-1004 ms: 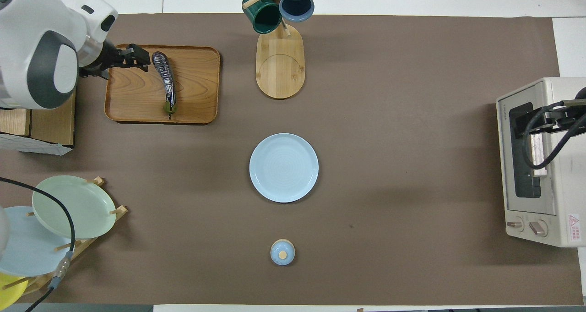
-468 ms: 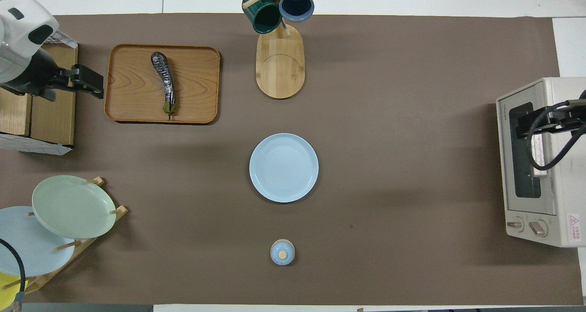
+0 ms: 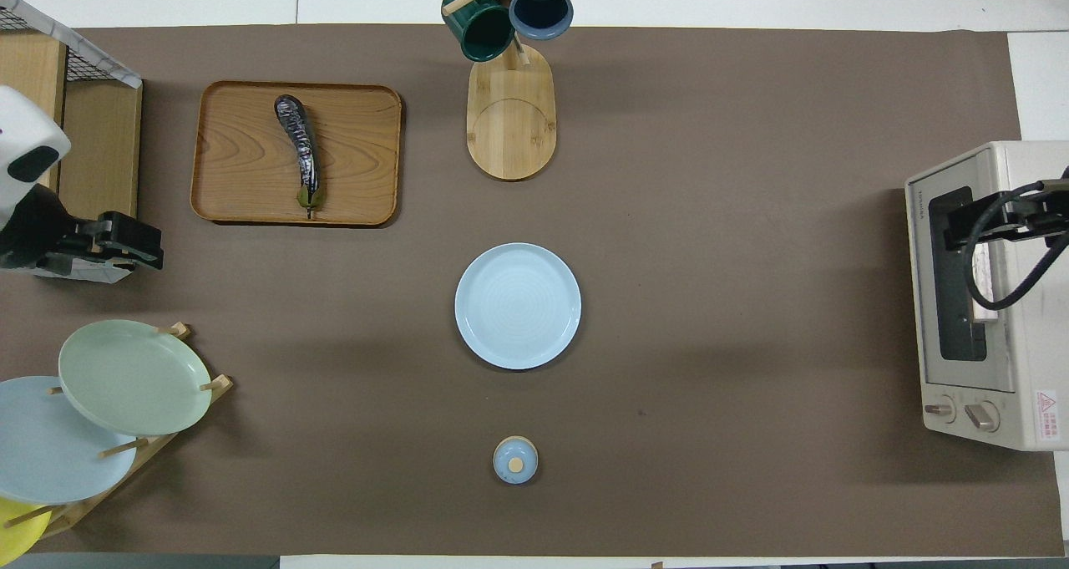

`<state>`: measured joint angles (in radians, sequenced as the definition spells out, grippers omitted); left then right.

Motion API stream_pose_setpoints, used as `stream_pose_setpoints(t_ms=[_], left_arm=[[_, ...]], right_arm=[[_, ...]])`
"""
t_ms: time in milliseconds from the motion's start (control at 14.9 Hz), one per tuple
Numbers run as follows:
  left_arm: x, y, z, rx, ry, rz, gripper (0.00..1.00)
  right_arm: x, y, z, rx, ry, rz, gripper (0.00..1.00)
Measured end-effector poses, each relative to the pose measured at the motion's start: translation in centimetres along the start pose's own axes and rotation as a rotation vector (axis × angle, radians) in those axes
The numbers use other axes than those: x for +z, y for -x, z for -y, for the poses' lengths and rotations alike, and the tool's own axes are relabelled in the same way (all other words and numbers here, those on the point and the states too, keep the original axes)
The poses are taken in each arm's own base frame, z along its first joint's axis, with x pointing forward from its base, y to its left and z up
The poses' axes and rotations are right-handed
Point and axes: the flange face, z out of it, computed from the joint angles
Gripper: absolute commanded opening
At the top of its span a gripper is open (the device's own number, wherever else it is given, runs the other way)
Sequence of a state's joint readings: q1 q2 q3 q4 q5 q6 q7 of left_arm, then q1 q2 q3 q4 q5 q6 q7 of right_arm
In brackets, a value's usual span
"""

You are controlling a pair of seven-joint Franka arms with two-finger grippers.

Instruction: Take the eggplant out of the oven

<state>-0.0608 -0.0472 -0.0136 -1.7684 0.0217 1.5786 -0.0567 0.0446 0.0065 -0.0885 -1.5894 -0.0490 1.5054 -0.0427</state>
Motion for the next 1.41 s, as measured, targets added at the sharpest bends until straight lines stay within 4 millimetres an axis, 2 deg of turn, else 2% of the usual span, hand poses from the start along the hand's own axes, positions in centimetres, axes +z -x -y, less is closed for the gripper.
stream_pose_setpoints(t_ms=[134, 268, 535, 669, 1405], left_arm=[[1.0, 0.9, -0.2, 0.001, -0.002, 0.019, 1.0], [0.8, 0.9, -0.4, 0.005, -0.002, 0.005, 1.0], [-2.4, 0.1, -0.7, 0.004, 0.032, -0.046, 1.0], [-3.3, -0.5, -0.8, 0.002, 0.047, -0.054, 1.0], [-2.8, -1.1, -0.8, -0.002, 0.057, -0.044, 1.0]], right_arm=[[0.0, 0.0, 0.0, 0.0, 0.0, 0.0, 1.0], [0.0, 0.0, 0.0, 0.0, -0.001, 0.0, 1.0], [0.0, 0.0, 0.0, 0.0, -0.004, -0.001, 1.0], [-0.1, 0.0, 0.0, 0.0, -0.004, -0.002, 1.0], [-0.3, 0.0, 0.0, 0.001, -0.003, -0.007, 1.0]])
